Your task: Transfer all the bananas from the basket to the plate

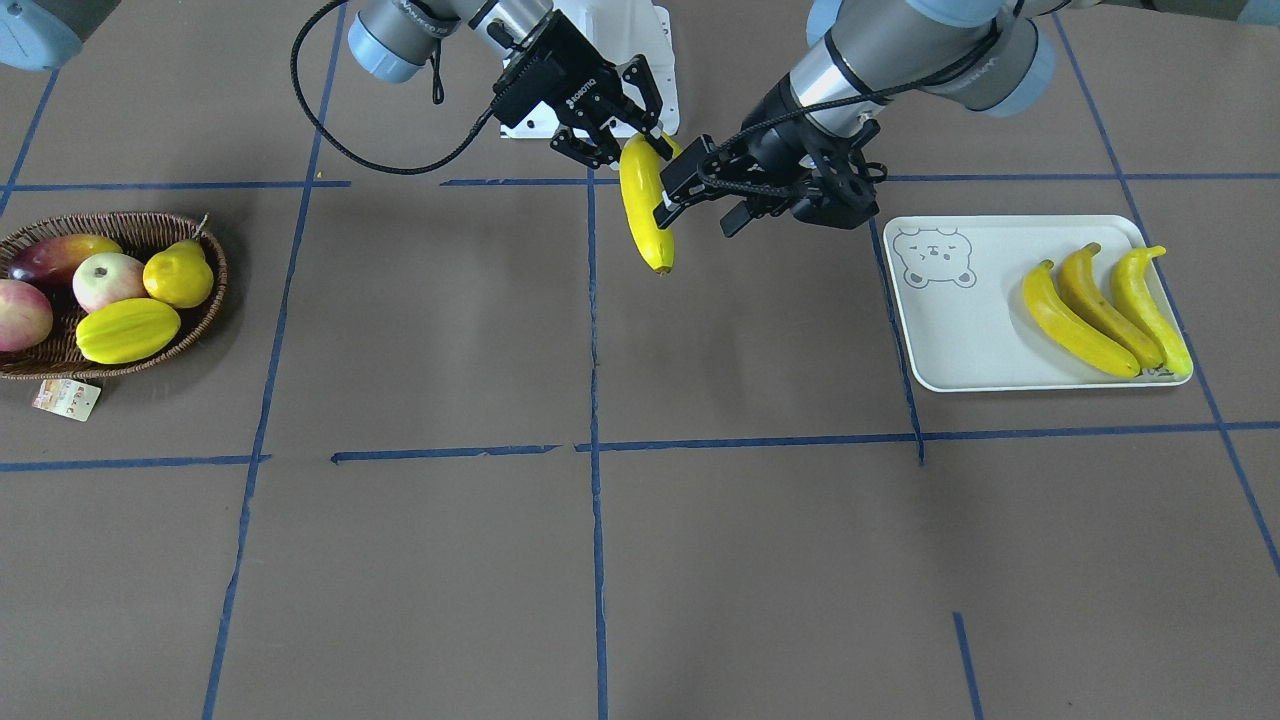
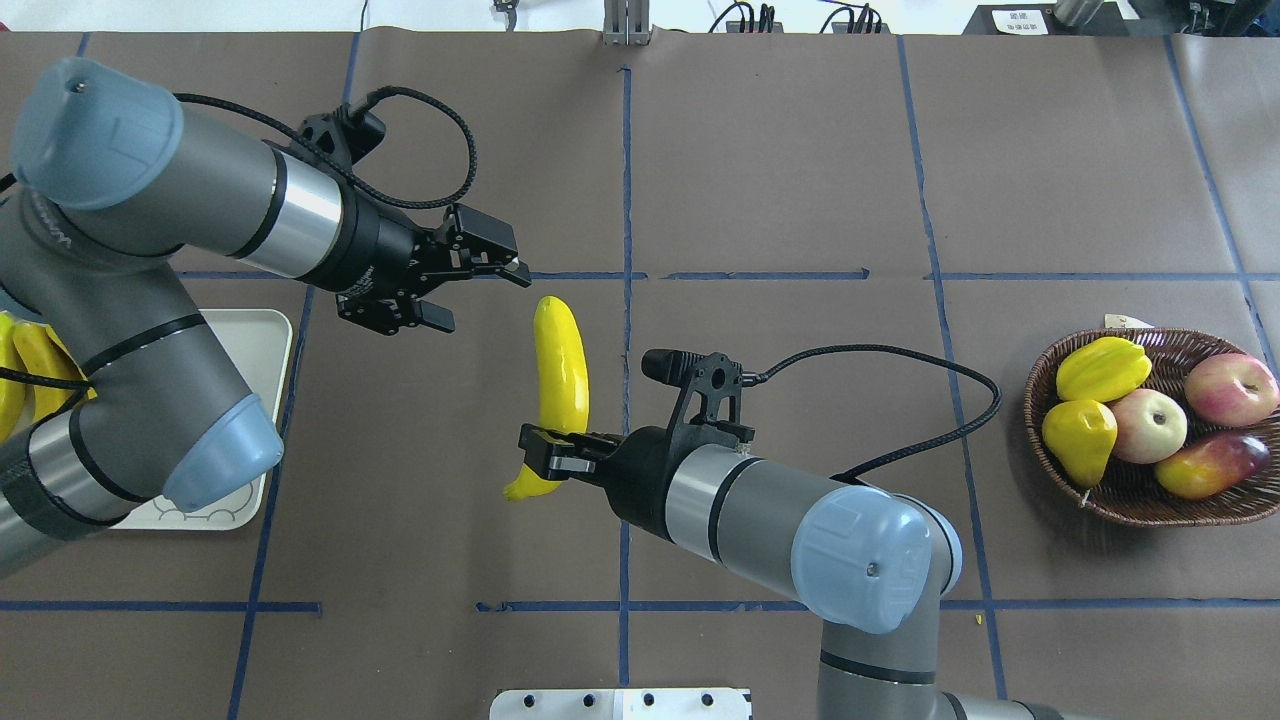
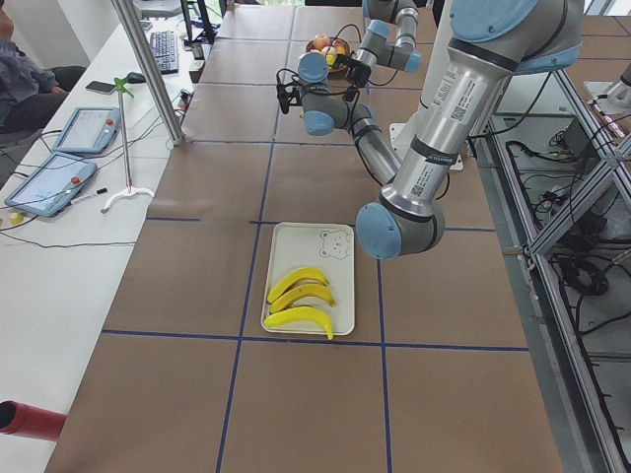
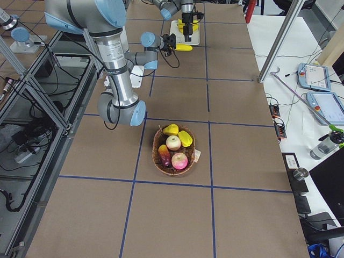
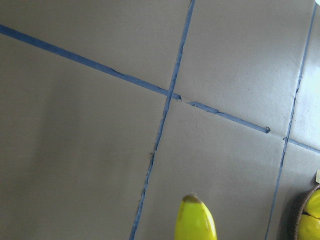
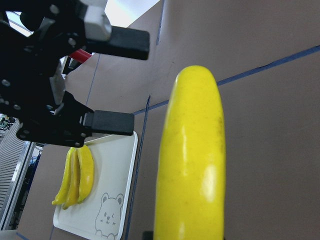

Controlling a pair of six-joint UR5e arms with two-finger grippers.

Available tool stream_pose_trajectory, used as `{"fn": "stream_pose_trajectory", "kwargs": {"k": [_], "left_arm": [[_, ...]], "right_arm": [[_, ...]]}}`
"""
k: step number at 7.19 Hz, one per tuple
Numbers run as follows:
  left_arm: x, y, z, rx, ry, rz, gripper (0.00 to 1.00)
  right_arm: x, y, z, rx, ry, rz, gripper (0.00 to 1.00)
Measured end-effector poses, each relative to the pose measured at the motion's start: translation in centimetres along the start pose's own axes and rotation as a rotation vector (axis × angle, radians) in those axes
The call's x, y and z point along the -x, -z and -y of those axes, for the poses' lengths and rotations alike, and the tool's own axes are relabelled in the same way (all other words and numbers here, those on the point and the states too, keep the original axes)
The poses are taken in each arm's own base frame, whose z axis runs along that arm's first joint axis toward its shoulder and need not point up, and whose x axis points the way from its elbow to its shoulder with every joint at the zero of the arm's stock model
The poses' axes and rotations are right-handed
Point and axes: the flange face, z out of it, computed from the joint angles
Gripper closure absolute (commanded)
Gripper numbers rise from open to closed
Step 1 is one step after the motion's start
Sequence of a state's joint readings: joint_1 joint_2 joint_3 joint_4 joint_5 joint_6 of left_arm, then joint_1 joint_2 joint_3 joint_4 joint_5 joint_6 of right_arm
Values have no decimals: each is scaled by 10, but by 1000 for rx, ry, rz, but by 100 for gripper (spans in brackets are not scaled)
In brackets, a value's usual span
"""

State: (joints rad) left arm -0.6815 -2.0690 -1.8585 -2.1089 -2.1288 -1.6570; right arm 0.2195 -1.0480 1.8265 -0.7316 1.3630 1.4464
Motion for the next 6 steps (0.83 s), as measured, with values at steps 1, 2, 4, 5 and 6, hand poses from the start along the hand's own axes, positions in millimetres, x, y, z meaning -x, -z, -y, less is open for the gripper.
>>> {"fn": "stream_pose_trajectory", "kwargs": {"k": [1, 2, 4, 5, 6], "left_arm": [[-1, -11, -12, 7, 7, 4, 1], [-2, -19, -19, 7, 18, 6, 10], [-10, -32, -34, -21, 38, -3, 53], [-14, -34, -38, -30, 58, -12, 73], [-15, -34, -39, -34, 68, -16, 88]], "right_arm": [[1, 0, 0, -2, -2, 1, 91], [1, 0, 0, -3, -2, 2, 91], [2, 0, 0, -3, -2, 3, 91], [1, 0, -1, -2, -2, 2, 90], [1, 0, -1, -2, -2, 2, 89]]}}
